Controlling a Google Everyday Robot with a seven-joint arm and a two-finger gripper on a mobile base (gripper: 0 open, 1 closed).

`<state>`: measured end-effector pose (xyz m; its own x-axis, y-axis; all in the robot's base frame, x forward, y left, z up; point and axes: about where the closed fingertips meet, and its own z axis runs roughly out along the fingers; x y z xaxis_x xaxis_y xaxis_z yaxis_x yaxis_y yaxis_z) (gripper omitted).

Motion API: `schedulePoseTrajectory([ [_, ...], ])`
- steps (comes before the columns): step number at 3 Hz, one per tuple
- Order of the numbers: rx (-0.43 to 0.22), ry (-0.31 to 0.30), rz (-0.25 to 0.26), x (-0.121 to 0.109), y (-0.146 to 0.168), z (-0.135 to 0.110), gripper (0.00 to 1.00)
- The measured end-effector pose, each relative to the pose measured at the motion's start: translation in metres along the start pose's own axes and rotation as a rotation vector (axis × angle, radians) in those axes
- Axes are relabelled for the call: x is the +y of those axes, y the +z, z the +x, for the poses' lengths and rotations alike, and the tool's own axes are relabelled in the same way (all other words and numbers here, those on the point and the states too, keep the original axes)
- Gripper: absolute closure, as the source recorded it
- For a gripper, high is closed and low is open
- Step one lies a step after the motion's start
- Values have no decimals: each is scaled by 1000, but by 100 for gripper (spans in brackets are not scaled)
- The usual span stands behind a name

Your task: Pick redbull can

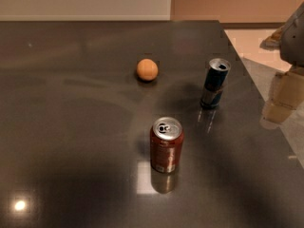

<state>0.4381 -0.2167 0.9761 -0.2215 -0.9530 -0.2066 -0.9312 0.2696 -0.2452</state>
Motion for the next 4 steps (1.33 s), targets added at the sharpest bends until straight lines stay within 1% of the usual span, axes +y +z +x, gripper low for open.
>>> schedulePoseTrajectory([
  [1, 1, 0, 3, -1, 0, 0, 0],
  [2, -15, 26, -18, -16, 7, 1, 0],
  [3, -50, 55, -53, -38, 24, -1, 0],
  [4, -95, 74, -80, -55, 43, -9, 0],
])
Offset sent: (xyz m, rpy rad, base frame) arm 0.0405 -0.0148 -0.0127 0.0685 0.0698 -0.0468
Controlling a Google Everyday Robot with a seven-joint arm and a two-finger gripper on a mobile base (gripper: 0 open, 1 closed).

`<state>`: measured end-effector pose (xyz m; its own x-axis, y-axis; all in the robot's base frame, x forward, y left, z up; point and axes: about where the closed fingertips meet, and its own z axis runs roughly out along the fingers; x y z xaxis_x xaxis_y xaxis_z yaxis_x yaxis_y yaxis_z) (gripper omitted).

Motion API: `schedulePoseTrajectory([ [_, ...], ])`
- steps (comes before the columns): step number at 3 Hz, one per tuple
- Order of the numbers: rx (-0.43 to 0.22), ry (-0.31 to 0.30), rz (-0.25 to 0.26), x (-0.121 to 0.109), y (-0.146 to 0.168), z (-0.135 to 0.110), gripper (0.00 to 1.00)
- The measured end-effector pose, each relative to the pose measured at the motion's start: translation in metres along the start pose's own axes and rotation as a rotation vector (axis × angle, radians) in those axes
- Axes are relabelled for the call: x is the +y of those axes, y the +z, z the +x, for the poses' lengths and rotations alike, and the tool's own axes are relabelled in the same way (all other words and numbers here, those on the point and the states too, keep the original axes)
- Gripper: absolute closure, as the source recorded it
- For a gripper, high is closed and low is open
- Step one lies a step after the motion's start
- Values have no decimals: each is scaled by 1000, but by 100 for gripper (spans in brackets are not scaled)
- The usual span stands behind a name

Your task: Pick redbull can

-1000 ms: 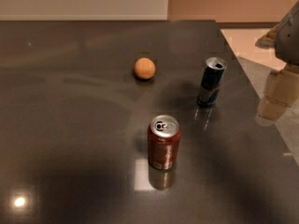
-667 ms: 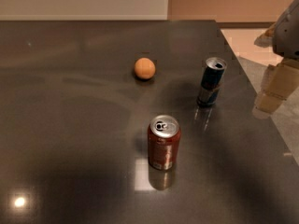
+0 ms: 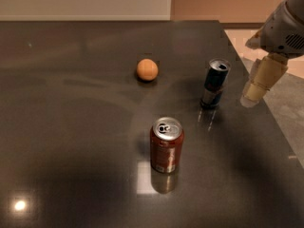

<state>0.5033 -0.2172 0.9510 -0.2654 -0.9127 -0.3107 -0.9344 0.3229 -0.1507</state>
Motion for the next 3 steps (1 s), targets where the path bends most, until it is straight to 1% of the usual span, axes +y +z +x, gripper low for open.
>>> schedulePoseTrajectory([
  [2, -90, 16, -32, -22, 36, -20, 0],
  [3, -124, 23, -54, -28, 52, -29, 0],
])
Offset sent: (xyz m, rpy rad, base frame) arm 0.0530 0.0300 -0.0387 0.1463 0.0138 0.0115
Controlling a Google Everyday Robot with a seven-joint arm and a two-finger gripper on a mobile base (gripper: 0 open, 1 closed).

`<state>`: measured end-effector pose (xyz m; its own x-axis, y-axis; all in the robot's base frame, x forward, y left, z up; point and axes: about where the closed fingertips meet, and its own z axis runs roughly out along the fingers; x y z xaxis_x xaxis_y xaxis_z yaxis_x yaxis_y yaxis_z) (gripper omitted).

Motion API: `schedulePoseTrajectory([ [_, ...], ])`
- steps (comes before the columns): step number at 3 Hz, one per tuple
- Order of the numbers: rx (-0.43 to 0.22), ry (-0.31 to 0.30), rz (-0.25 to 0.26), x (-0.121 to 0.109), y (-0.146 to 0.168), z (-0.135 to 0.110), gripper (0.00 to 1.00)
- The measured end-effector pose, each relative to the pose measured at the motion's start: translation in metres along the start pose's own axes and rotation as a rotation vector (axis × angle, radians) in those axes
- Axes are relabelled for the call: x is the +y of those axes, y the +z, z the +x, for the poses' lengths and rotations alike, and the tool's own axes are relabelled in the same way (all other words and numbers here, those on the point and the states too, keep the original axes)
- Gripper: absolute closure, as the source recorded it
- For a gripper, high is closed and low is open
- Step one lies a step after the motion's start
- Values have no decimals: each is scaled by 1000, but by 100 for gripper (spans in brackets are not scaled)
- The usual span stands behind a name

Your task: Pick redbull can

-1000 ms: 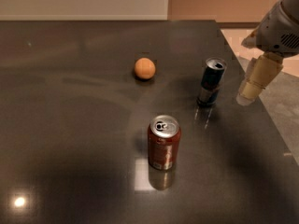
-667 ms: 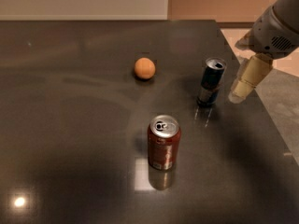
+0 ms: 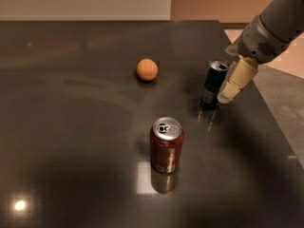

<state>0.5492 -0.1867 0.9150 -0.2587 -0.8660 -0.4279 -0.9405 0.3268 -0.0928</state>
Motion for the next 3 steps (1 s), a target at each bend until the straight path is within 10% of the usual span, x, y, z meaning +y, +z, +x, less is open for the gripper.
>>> schedulePoseTrajectory([
  [3, -67, -3, -32, -3, 11, -12, 64],
])
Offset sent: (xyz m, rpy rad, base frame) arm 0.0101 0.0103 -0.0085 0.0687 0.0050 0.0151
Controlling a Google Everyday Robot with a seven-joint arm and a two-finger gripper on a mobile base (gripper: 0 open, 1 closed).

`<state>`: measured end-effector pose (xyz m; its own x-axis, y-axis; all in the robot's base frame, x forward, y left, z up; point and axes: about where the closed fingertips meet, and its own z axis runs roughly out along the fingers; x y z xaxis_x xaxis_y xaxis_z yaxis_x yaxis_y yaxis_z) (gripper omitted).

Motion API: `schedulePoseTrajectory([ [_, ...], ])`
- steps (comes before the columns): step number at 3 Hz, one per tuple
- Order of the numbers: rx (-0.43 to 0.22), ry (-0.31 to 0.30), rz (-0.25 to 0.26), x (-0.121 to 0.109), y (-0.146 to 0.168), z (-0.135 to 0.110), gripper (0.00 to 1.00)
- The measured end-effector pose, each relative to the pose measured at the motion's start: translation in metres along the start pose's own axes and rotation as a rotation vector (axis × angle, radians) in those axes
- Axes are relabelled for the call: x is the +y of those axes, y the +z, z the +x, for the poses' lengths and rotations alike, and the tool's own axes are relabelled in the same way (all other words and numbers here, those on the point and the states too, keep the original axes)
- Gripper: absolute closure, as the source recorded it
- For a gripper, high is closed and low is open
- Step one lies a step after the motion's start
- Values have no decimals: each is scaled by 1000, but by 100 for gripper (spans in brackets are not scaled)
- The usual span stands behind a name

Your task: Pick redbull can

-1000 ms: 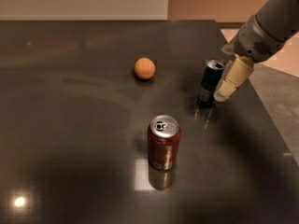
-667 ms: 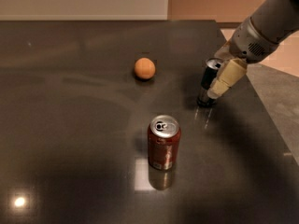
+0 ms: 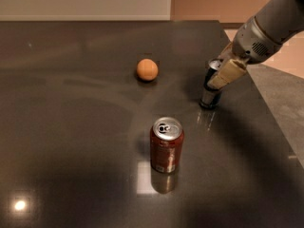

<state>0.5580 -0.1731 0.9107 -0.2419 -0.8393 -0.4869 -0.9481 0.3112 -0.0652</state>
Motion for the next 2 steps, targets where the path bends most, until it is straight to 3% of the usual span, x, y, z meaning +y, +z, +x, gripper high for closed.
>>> schedulePoseTrajectory([
  [1, -32, -26, -18, 5, -12, -17, 88],
  [2, -48, -74, -35, 13, -28, -37, 100],
])
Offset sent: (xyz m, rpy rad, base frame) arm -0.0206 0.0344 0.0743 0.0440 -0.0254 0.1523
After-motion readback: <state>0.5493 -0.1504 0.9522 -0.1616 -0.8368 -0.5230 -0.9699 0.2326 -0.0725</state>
